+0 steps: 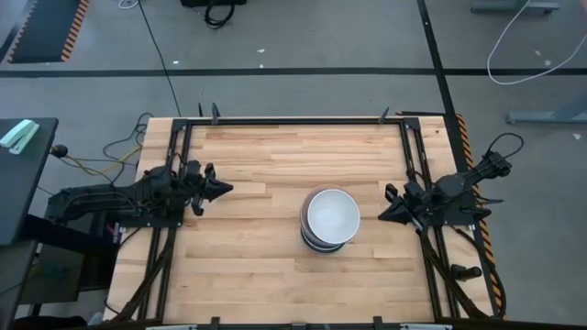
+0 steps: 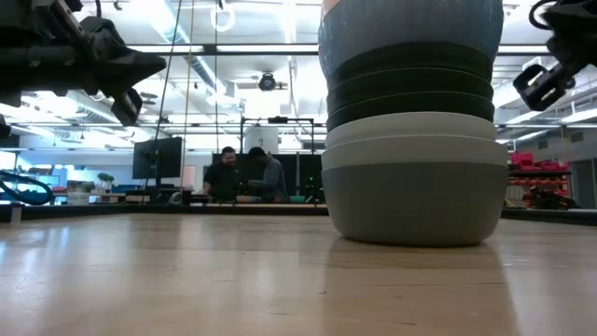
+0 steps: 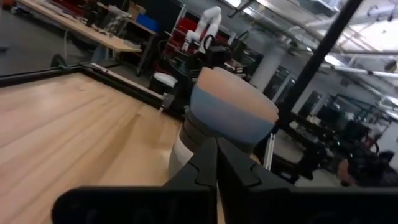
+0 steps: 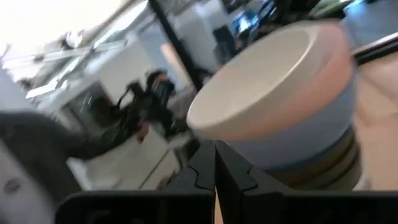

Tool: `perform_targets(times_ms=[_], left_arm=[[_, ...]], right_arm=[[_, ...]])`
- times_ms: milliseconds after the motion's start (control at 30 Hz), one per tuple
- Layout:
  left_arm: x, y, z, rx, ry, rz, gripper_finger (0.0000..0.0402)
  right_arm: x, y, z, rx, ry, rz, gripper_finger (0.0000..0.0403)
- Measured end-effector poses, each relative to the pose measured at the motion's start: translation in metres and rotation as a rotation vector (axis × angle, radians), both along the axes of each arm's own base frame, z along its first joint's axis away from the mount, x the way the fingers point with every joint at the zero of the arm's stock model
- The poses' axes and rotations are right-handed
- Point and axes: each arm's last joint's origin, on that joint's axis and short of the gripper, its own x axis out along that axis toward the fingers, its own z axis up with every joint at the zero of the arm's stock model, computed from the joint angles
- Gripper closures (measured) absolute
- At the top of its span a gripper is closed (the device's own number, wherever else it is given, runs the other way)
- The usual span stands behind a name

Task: Nest bowls inside each other
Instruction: Return to Home Position

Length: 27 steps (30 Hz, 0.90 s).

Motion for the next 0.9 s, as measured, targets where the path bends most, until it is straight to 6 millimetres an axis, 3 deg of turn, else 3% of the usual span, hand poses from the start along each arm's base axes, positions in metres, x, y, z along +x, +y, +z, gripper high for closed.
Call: perform_targets(times_ms=[233,567,900], left_arm=[[0.0,0.001,-0.011,0.054,0.114,0.001,0.0368],[-0.001,0.007,-0.021,0.065,0.225,0.048,0.0396],[-0.003,0.012,-0.022,0.07,0.23,0.102,0.0356]], right_arm=[[-0.002,0.004,-0.011,-0.112,0.073,0.15,0.04],[-0.003,0.004,-0.011,-0.222,0.05,0.165,0.0398],[-0.002,0.003,-0.012,0.098,0.188,0.105,0.0389]])
